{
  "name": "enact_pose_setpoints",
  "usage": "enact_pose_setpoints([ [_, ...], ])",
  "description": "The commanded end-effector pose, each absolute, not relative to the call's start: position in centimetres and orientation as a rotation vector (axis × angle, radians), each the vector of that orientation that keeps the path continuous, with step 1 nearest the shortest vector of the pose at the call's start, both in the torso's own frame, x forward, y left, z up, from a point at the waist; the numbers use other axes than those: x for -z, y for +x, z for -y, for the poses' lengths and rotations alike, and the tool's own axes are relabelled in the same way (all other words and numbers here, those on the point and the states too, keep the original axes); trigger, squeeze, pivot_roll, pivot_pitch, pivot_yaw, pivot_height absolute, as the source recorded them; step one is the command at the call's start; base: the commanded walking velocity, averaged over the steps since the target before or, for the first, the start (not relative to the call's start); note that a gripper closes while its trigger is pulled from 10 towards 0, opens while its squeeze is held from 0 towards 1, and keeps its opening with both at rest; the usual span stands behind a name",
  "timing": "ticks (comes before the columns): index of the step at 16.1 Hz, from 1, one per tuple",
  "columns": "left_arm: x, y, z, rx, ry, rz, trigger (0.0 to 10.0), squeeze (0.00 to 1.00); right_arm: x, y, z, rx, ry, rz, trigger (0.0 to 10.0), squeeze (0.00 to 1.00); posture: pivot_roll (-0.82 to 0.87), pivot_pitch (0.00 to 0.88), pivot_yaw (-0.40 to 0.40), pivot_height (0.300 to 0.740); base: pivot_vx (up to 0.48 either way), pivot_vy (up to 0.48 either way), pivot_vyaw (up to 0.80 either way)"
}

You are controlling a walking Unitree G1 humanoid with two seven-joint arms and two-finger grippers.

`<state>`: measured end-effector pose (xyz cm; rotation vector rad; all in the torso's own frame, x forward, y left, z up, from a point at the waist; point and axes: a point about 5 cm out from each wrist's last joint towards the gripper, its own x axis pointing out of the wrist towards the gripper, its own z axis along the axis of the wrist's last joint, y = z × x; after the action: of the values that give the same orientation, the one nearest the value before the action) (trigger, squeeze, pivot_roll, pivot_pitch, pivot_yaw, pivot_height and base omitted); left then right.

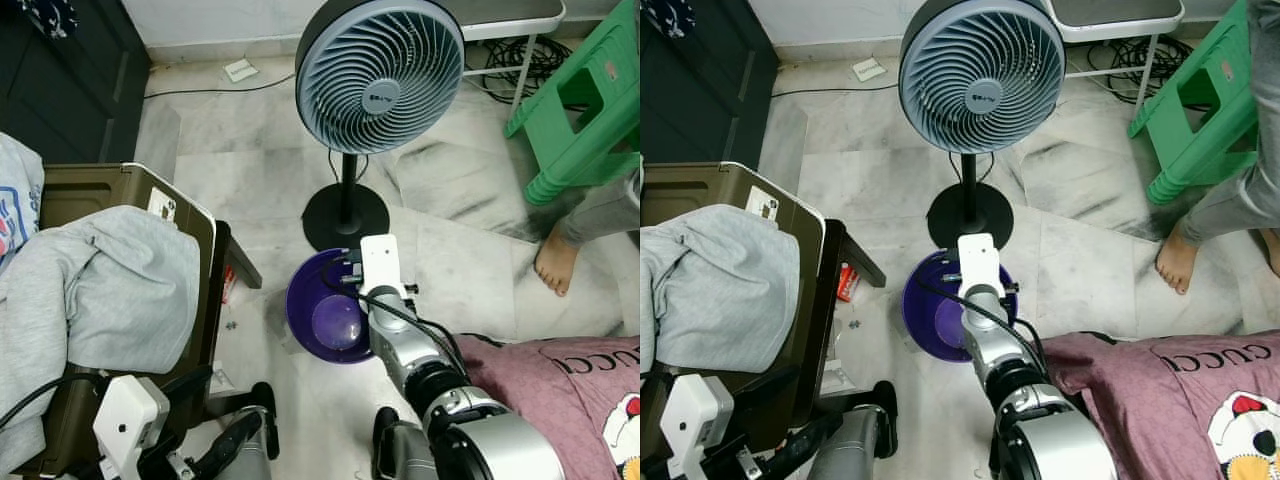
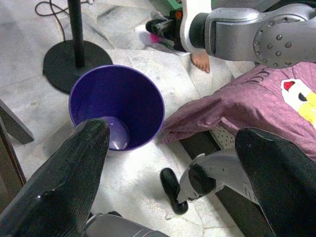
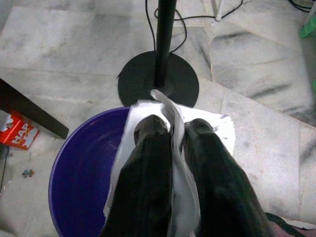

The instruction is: Clean up the room

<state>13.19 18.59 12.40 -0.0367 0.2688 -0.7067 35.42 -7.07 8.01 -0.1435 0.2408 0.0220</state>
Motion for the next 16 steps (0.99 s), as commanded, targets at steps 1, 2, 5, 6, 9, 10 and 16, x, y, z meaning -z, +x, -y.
enact_pose_setpoints([
  [1,-12.4,12.9,-18.7,0.701,-0.034,-0.289,10.0,0.00,-6.9,34.8,6.9,-0.026,-0.135,-0.281,10.0,1.00,0.25,0.444,0.065,0.740,0.000,0.000,0.00],
  [2,-12.4,13.0,-18.7,0.700,-0.034,-0.288,10.0,0.00,-7.1,34.9,7.1,-0.017,-0.140,-0.273,10.0,1.00,0.25,0.440,0.063,0.740,0.000,0.000,0.00],
  [5,-12.3,13.3,-18.6,0.696,-0.032,-0.282,10.0,0.00,-7.4,35.2,7.2,-0.006,-0.146,-0.263,10.0,1.00,0.25,0.434,0.058,0.740,0.000,0.000,0.00],
  [6,-12.3,13.3,-18.6,0.695,-0.031,-0.280,10.0,0.00,-7.5,35.2,7.2,-0.005,-0.149,-0.259,10.0,1.00,0.25,0.431,0.058,0.740,0.000,0.000,0.00],
  [9,-12.2,13.9,-18.5,0.695,-0.026,-0.265,10.0,0.00,-8.0,35.4,7.1,-0.013,-0.140,-0.233,10.0,1.00,0.24,0.419,0.057,0.740,0.000,0.000,0.00],
  [10,-12.2,14.9,-18.2,0.696,-0.027,-0.237,10.0,0.00,-8.3,35.6,7.3,-0.013,-0.133,-0.217,10.0,1.00,0.22,0.388,0.049,0.740,0.000,0.000,0.00],
  [16,-11.6,18.1,-14.5,0.747,-0.078,-0.110,10.0,0.00,-5.8,33.0,10.3,-0.028,-0.197,-0.191,10.0,1.00,0.07,0.265,0.027,0.740,0.000,0.000,0.00],
])
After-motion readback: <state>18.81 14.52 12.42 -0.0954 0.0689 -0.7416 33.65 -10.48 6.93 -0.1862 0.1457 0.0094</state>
